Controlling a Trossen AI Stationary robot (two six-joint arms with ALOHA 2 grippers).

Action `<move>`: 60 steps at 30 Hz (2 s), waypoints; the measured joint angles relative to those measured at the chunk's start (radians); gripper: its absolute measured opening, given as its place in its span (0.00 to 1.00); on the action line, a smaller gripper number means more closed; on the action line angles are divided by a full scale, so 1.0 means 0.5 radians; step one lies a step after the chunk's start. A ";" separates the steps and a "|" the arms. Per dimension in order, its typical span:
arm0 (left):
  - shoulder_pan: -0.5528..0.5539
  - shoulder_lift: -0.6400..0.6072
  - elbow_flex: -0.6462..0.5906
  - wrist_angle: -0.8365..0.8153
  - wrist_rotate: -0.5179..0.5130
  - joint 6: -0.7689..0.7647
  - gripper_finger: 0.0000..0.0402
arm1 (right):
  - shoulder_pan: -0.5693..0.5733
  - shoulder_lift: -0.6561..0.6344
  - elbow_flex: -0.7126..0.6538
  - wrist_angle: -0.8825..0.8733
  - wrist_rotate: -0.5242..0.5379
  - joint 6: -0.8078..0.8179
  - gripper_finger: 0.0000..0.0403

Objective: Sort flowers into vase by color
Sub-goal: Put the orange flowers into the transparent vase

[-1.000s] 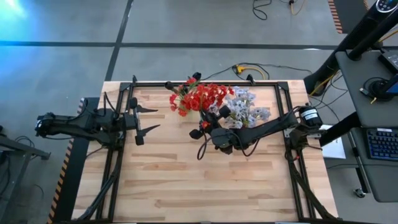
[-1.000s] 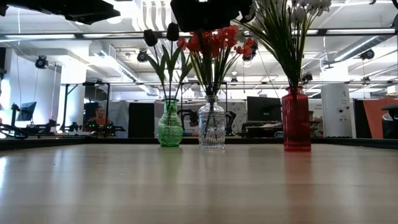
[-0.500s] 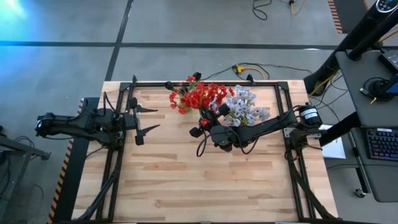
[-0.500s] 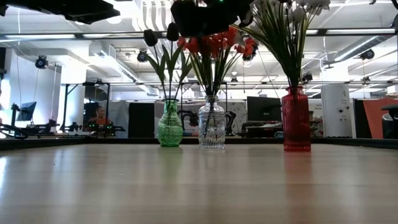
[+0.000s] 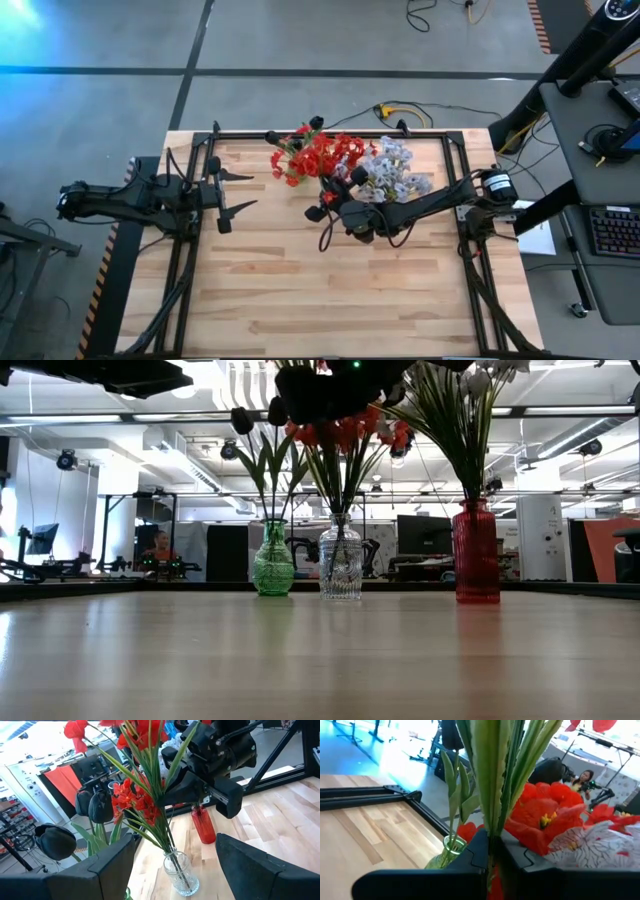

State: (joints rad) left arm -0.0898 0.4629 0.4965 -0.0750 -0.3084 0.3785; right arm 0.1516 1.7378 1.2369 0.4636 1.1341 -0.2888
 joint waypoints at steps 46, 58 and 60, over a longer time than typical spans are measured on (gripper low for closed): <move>0.001 0.000 -0.003 -0.002 0.000 0.012 0.65 | -0.030 0.000 -0.066 0.001 -0.227 -0.177 0.03; 0.000 0.000 -0.003 -0.002 0.000 0.012 0.65 | -0.030 0.000 -0.067 -0.037 -0.211 -0.154 0.03; 0.000 0.000 -0.003 -0.002 0.000 0.012 0.65 | -0.030 0.000 -0.068 -0.042 -0.184 -0.149 0.03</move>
State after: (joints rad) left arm -0.0898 0.4629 0.4950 -0.0757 -0.3084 0.3845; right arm 0.1368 1.7378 1.2030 0.4424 1.0420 -0.3635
